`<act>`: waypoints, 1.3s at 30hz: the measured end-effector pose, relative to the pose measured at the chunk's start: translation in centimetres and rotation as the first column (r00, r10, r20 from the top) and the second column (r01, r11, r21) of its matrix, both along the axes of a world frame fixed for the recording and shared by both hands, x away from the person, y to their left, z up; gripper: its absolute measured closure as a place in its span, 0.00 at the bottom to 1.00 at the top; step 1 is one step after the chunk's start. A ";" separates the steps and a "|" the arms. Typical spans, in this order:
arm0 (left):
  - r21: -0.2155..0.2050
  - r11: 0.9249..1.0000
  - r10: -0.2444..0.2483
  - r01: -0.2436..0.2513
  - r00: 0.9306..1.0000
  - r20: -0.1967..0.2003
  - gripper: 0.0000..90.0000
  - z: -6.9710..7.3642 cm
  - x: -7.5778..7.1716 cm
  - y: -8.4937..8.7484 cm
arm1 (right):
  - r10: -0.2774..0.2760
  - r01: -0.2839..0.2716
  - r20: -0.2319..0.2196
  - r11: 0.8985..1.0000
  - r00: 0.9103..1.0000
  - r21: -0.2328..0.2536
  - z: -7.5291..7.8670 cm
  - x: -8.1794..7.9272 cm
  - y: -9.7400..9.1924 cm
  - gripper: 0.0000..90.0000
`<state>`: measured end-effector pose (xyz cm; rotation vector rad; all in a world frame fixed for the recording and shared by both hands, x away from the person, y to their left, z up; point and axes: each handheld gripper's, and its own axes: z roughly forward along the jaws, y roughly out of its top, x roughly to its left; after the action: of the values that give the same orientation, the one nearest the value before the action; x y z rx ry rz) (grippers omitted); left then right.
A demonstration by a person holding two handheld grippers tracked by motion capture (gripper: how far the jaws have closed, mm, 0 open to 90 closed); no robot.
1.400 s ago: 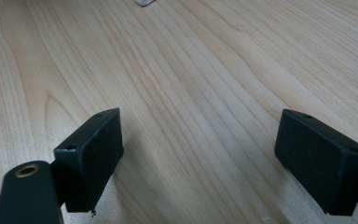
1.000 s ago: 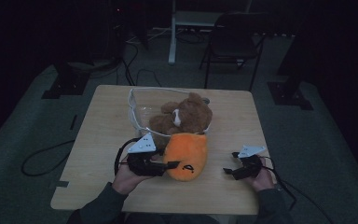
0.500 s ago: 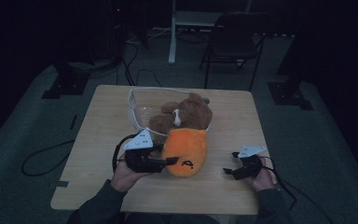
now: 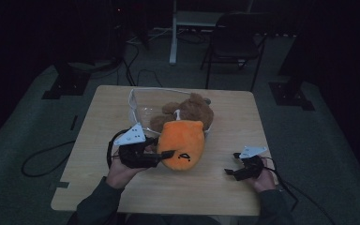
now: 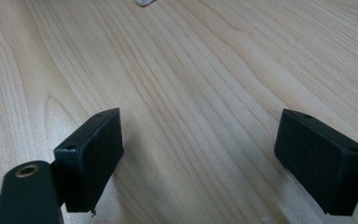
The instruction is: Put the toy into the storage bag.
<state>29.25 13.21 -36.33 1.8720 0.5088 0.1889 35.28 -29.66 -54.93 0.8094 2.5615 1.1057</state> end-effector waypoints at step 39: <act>-0.038 0.992 0.120 -0.117 0.989 0.088 0.53 3.9 3.1 3.2 | 0.000 0.000 0.000 1.000 1.000 0.000 0.0 0.0 0.0 0.16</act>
<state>32.40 16.36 -32.39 1.7943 0.5580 0.3409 35.28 -29.66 -54.93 0.8094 2.5617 1.1056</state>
